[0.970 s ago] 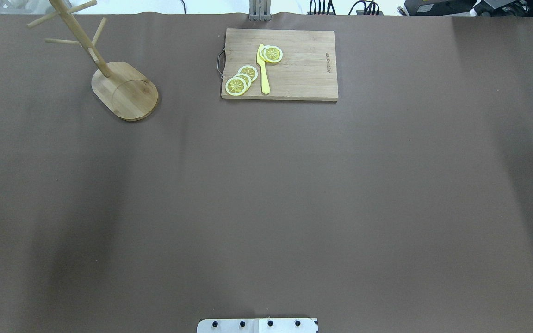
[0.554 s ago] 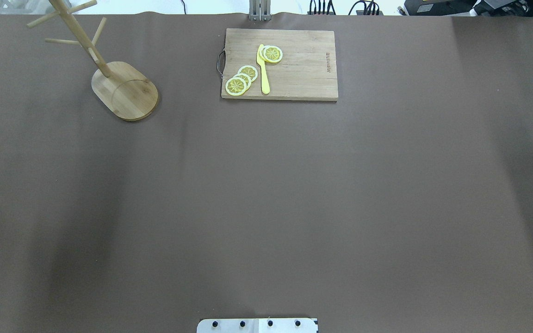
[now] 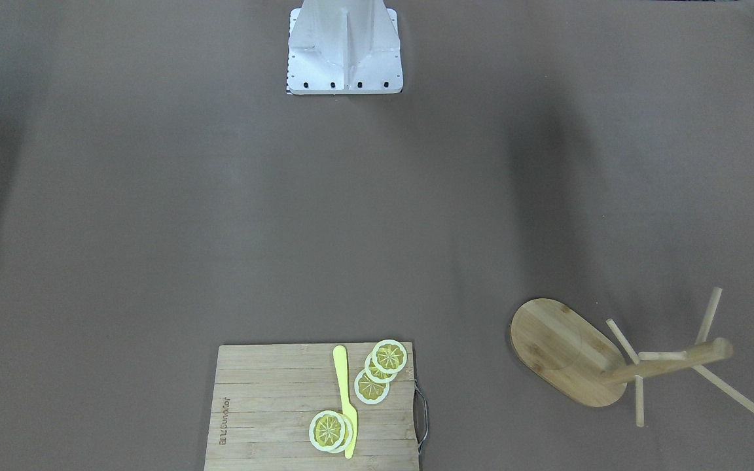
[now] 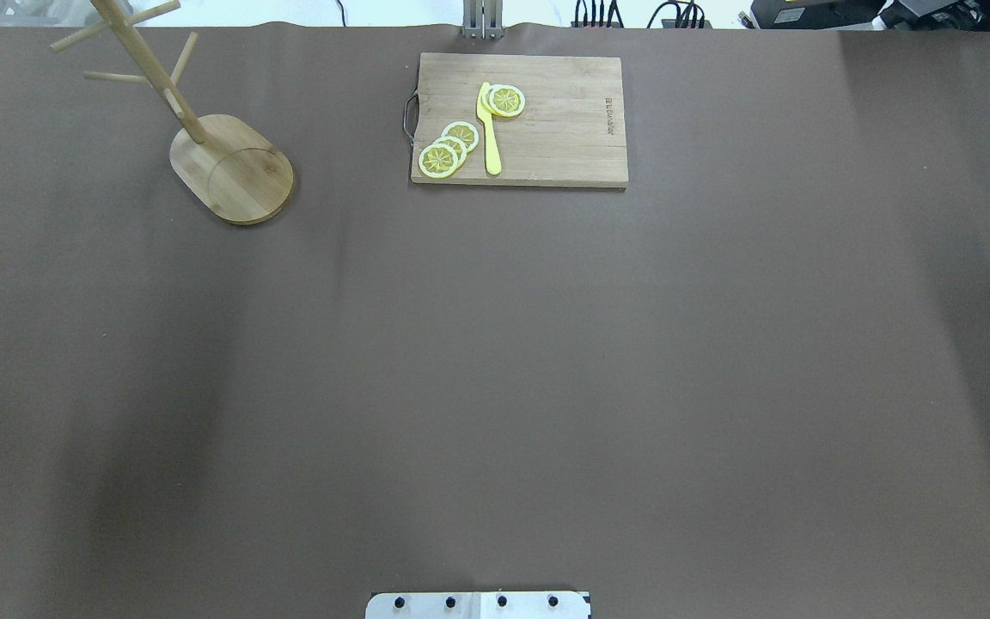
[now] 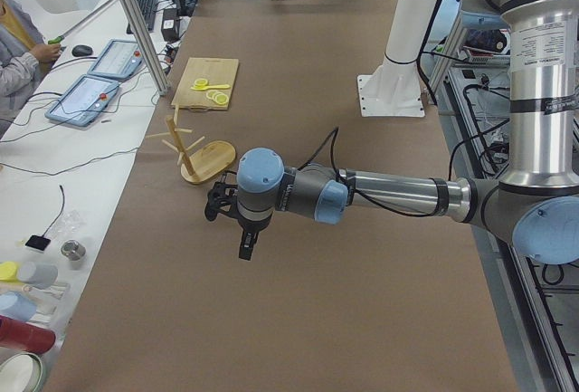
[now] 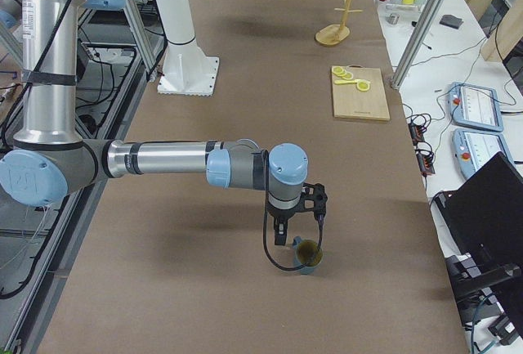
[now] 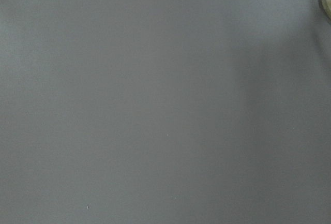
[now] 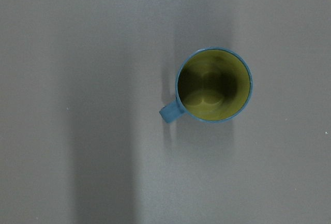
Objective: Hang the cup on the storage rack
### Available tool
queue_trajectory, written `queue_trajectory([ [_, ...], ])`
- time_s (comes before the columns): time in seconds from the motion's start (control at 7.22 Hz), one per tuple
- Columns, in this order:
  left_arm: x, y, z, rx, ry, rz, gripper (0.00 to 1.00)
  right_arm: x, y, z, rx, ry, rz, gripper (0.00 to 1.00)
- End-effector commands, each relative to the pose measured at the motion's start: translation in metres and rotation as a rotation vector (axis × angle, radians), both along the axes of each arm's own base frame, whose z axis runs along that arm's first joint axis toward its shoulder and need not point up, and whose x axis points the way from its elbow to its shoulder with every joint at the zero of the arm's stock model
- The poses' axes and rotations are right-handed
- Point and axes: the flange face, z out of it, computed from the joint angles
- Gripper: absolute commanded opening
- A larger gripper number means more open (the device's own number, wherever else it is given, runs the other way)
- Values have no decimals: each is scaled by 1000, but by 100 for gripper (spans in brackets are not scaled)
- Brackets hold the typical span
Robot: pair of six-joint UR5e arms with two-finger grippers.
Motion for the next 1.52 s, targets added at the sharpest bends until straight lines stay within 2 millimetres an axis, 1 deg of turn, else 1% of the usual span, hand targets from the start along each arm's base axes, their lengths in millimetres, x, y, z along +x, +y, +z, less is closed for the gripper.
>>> queue_trajectory([
  [0.0,0,-4,-2,1,3,-3,98,0,-6,-4,10,2,1,100],
  [0.28,1,1,3,-7,3,0,98,3,-6,6,35,38,-2,100],
  [0.42,1,1,5,-13,1,-2,98,3,-4,24,58,40,0,100],
  [0.69,0,2,9,-20,-3,-4,98,0,-9,81,124,35,-2,100],
  [0.83,0,6,12,-26,-2,-4,98,-5,-10,98,114,31,-12,100],
  [1.11,0,6,7,-16,-2,-4,98,-6,-11,98,85,29,18,100],
  [1.25,0,5,6,-14,-2,-3,98,-6,-25,87,75,28,55,100],
  [1.39,1,4,4,-10,-2,-3,98,-6,-41,81,71,27,63,100],
])
